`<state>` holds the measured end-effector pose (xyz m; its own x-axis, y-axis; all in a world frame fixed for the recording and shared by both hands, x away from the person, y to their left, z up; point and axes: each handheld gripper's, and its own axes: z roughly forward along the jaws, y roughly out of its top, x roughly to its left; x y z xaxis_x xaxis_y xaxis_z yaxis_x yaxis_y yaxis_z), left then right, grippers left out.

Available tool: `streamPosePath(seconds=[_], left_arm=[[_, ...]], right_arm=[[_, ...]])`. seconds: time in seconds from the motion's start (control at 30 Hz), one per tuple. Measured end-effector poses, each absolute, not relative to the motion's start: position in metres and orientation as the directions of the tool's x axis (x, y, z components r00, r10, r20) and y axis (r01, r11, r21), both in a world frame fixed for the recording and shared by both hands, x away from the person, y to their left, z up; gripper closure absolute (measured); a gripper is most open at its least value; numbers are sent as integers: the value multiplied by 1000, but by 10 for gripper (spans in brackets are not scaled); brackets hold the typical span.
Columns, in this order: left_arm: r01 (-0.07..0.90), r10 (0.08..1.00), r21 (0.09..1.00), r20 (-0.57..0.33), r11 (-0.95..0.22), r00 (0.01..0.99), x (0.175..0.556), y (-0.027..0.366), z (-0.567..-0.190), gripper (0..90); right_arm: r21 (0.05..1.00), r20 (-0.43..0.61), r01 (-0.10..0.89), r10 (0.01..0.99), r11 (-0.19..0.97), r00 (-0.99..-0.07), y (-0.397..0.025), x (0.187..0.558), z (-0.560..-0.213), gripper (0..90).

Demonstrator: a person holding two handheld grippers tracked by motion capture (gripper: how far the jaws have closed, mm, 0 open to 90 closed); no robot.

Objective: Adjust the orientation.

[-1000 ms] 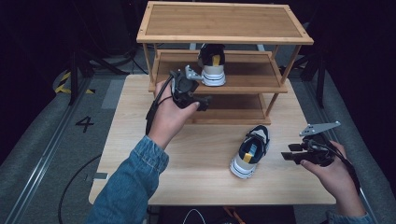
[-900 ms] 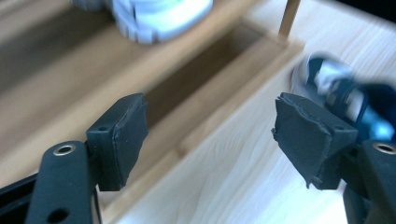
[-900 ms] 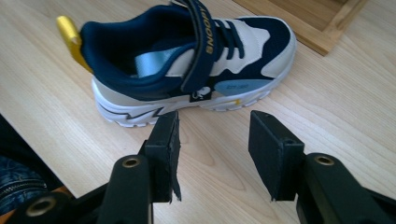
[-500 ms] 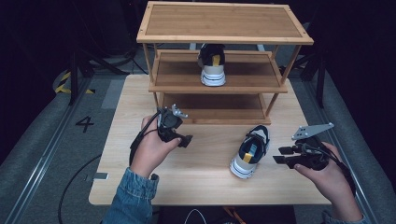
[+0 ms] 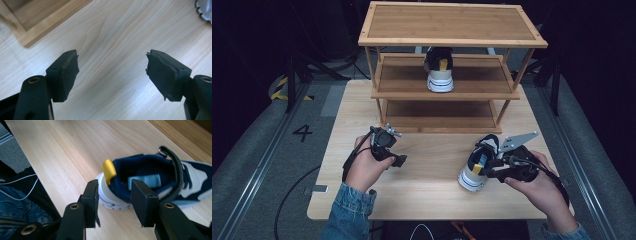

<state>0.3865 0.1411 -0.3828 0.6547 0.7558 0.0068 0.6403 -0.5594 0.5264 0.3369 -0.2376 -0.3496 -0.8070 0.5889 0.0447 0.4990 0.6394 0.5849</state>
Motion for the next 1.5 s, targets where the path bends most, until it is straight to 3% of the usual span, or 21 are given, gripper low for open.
streamPosePath(seconds=[0.13, 0.33, 0.5, 0.57, 1.0, 1.4, 1.5], left_arm=[[652, 764, 521, -1, -551, 645, 387, 145, -386, 260], [656, 760, 514, -11, -553, 650, 390, 144, -390, 261], [659, 769, 527, -14, -537, 639, 390, 149, -389, 269], [669, 778, 527, -22, -524, 628, 390, 149, -389, 269], [674, 773, 518, -38, -527, 633, 396, 147, -395, 269], [661, 741, 491, -45, -567, 670, 405, 133, -400, 266], [658, 738, 490, -42, -572, 673, 406, 133, -400, 266]], right_arm=[[573, 43, 494, 577, 654, -815, -229, 342, -354, 591], [584, 29, 474, 566, 659, -824, -220, 347, -357, 678], [586, 19, 462, 559, 666, -829, -218, 346, -358, 861], [588, 17, 459, 557, 666, -831, -219, 346, -358, 887], [599, 16, 502, 617, 624, -786, -255, 335, -346, 899], [521, 14, 608, 706, 600, -708, -295, 320, -350, 896], [523, 16, 602, 699, 603, -714, -295, 319, -349, 819]])
